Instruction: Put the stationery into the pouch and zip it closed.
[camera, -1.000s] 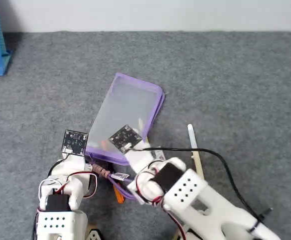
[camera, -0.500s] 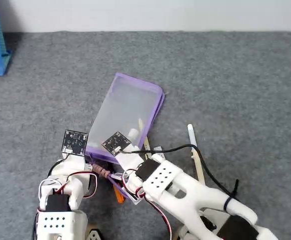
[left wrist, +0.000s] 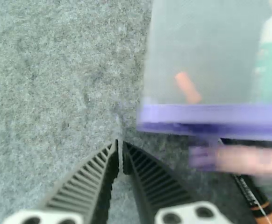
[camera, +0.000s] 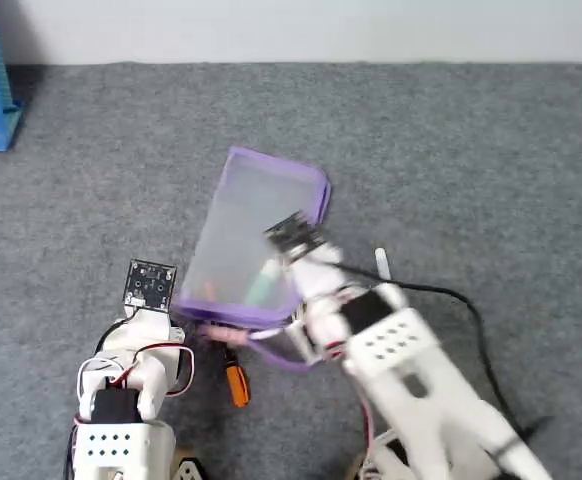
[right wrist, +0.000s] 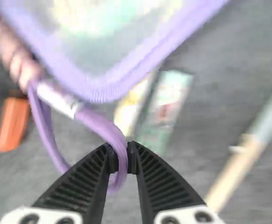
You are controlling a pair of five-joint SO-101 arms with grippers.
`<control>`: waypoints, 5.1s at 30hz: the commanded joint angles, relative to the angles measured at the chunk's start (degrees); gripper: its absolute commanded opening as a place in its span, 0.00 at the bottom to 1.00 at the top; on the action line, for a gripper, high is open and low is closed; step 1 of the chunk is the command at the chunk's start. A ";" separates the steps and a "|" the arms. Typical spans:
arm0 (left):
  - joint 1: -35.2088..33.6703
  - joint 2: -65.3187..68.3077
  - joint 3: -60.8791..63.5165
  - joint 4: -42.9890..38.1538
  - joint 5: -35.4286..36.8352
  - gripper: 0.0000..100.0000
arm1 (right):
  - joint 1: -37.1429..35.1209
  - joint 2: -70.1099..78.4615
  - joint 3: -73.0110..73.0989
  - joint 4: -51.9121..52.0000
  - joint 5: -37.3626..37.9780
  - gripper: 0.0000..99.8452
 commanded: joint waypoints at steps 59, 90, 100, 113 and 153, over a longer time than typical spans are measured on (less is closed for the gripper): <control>0.00 -0.53 -2.68 -1.14 -0.44 0.01 | 0.92 -2.42 8.00 -1.71 18.81 0.34; 0.00 -0.53 -2.68 -1.14 -0.44 0.01 | 1.80 10.42 7.30 -10.77 19.08 0.00; 0.00 -0.53 -2.68 -1.14 -0.44 0.01 | 5.76 -9.10 7.38 -4.18 19.25 0.01; 0.00 -0.53 -2.68 -1.14 -0.44 0.01 | -0.31 -36.35 7.74 10.86 18.02 0.01; 20.04 -0.53 -33.36 13.27 19.60 0.20 | -0.48 -67.38 7.74 10.33 5.98 0.01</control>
